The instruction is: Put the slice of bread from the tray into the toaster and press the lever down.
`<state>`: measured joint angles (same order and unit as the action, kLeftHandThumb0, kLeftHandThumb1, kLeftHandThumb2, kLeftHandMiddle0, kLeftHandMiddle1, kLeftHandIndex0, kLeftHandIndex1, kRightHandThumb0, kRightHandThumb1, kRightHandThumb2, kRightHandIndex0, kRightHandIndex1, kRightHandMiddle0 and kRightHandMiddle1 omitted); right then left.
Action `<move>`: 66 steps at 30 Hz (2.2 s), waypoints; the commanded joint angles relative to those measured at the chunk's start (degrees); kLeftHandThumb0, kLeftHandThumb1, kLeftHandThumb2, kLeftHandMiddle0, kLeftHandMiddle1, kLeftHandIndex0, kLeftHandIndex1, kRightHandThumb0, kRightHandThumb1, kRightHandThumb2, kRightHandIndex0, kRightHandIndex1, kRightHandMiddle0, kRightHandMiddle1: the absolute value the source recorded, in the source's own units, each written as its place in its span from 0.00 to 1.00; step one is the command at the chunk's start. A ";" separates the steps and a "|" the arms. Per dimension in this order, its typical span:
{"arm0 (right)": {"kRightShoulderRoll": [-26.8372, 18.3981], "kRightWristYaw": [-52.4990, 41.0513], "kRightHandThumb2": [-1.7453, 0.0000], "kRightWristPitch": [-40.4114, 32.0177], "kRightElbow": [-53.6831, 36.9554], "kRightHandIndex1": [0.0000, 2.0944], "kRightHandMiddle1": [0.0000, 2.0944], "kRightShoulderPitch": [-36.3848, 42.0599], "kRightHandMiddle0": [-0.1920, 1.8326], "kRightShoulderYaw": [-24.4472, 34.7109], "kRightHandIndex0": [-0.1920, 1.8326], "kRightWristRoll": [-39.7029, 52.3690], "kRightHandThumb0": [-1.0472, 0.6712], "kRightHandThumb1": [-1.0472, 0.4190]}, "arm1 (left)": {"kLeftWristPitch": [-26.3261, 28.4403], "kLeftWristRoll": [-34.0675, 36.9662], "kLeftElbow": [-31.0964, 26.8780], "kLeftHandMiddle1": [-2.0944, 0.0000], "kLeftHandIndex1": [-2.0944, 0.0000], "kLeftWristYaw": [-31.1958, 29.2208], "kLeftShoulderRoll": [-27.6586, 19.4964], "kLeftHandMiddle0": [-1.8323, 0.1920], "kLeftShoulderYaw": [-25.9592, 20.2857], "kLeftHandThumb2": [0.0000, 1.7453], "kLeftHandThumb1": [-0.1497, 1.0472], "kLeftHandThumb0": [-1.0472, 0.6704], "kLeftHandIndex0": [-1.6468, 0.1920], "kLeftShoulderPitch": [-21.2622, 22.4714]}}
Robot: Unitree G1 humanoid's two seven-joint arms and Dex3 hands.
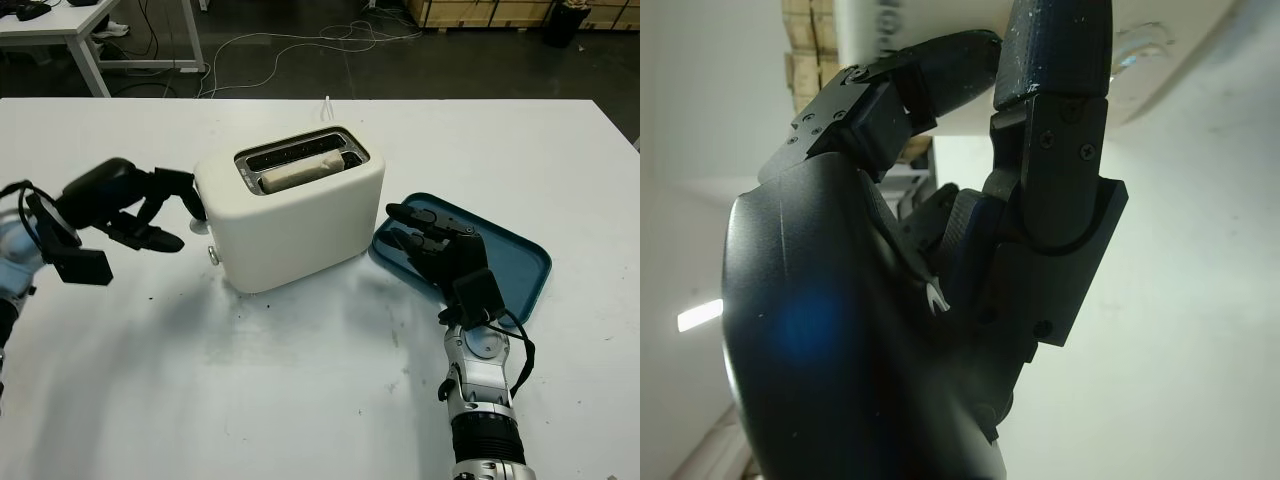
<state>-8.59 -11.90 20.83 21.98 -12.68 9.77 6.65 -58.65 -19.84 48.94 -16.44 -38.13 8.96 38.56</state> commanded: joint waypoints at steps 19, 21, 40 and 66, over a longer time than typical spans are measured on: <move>-0.17 -0.34 0.96 0.28 0.58 0.04 0.00 0.02 0.62 0.24 0.67 0.88 0.26 0.09 | -0.24 -6.65 6.05 0.18 0.69 12.26 3.57 0.33 7.25 0.11 0.89 0.00 0.34 -8.58; -0.08 -0.34 0.96 0.31 0.65 0.04 0.00 0.02 0.62 0.21 0.67 0.89 0.26 0.09 | 0.04 -6.57 6.09 0.18 0.69 12.38 3.45 0.33 7.69 0.11 0.89 0.00 0.33 -8.25; -0.14 0.18 0.95 0.41 0.39 0.04 0.00 0.32 0.62 0.02 0.67 0.16 0.25 0.09 | 1.00 -11.26 5.01 0.17 0.53 15.64 1.32 0.32 11.45 0.20 0.89 0.00 0.46 -1.63; -0.71 -1.03 0.96 -0.23 0.65 0.05 0.00 0.83 0.63 0.56 0.67 1.25 0.26 0.09 | 10.98 -8.99 19.65 0.40 0.84 24.28 20.71 0.30 16.93 0.12 0.89 0.00 0.21 -4.76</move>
<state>-8.62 -12.48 20.83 22.10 -12.40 9.89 6.79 -53.32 -21.07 65.41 12.52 -26.09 19.13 39.86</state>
